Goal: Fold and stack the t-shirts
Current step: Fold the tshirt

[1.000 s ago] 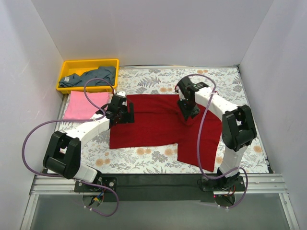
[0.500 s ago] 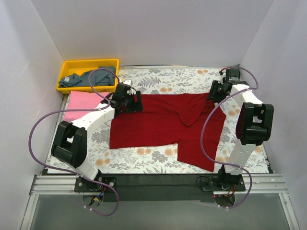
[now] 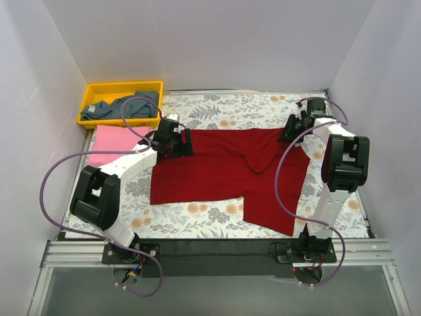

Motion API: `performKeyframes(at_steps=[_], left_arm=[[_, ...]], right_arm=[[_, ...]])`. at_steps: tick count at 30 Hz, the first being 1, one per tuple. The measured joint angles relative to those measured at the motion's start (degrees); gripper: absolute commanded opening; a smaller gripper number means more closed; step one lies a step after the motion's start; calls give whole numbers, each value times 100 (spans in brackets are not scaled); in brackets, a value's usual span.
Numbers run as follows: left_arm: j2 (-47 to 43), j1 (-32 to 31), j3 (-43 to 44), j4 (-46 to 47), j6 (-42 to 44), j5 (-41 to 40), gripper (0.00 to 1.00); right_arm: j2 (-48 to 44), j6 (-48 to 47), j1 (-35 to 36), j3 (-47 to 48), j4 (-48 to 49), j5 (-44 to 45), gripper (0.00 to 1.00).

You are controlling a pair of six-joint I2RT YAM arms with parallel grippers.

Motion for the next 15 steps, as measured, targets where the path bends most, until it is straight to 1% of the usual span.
performKeyframes(at_steps=[1,2,4,10,15], left_arm=[[0,0,-9,0,2,-9,71],[0,0,-11,0,2,-15,71],[0,0,-11,2,11,-17,70],[0,0,-11,2,61,-20,71],[-4,0,-11,2,83,31,71]], right_arm=[[0,9,0,-2,15,-22,22],[-2,9,0,-4,35,-31,11],[-4,-2,0,-46,94,-48,1],[-273,57,0,-503,107,-7,1],[-1250,188,0,-1123,-74,260,1]])
